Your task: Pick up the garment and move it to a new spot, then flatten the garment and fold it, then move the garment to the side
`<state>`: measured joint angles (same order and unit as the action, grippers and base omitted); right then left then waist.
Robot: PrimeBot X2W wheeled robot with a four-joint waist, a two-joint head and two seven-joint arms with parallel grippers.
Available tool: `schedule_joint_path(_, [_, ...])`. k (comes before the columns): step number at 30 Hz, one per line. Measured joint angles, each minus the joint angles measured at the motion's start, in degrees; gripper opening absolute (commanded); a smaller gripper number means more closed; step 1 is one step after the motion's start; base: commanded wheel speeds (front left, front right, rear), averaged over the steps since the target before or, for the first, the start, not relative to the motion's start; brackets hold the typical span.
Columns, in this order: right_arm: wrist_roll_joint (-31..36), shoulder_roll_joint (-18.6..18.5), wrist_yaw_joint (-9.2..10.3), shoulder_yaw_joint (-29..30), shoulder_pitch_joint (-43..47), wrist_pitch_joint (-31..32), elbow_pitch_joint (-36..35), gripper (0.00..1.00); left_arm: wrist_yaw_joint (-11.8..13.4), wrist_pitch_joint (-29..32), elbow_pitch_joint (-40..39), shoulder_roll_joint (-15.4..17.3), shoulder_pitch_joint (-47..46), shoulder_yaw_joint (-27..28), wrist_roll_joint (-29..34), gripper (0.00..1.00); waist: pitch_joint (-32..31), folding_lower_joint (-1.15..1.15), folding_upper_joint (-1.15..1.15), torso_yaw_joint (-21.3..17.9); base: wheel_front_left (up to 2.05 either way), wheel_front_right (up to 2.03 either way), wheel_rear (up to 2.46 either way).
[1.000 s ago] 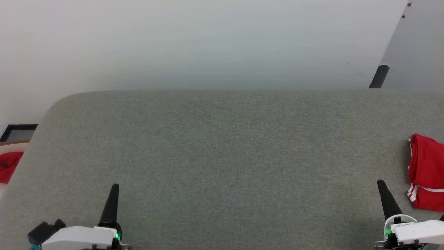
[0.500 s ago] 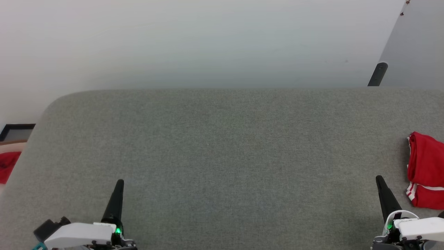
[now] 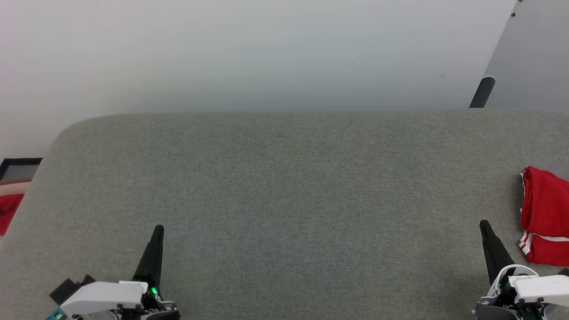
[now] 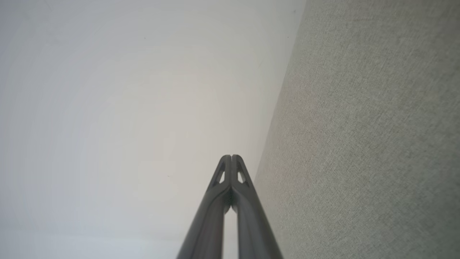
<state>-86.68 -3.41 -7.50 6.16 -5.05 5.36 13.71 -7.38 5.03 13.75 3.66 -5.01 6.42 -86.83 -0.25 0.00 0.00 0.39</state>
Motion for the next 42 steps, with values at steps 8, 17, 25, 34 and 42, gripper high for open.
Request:
schedule_joint_path(8, [-2.94,0.24,0.0,0.2,-0.41,0.66,0.18,0.0,0.0,0.86,0.14,-0.44,-0.54,0.02,-2.76,0.0,0.22,0.0,0.0,-0.2,0.0,0.0,0.0])
schedule_joint_path(17, [-5.63,0.49,0.01,0.37,-0.78,1.22,0.35,0.0,-0.01,1.57,0.32,-0.85,-0.98,0.03,-5.49,0.0,0.43,0.0,0.0,-0.39,0.0,0.0,0.0])
schedule_joint_path(25, [-5.63,0.51,0.01,0.38,-1.12,1.22,0.35,0.0,-0.01,1.57,0.32,-0.86,-1.01,0.04,-5.49,0.0,0.43,0.0,0.0,-0.39,0.0,0.0,0.0])
schedule_joint_path(34, [-5.63,0.52,0.01,0.38,-1.12,1.22,0.35,0.0,-0.01,1.57,0.32,-0.86,-1.01,0.04,-5.49,0.0,0.43,0.0,0.0,-0.39,0.0,0.0,0.0])
schedule_joint_path(42, [-5.63,0.52,0.01,0.38,-1.12,1.22,0.35,0.0,-0.01,1.57,0.32,-0.86,-1.01,0.04,-5.49,0.0,0.43,0.0,0.0,-0.39,0.0,0.0,0.0])
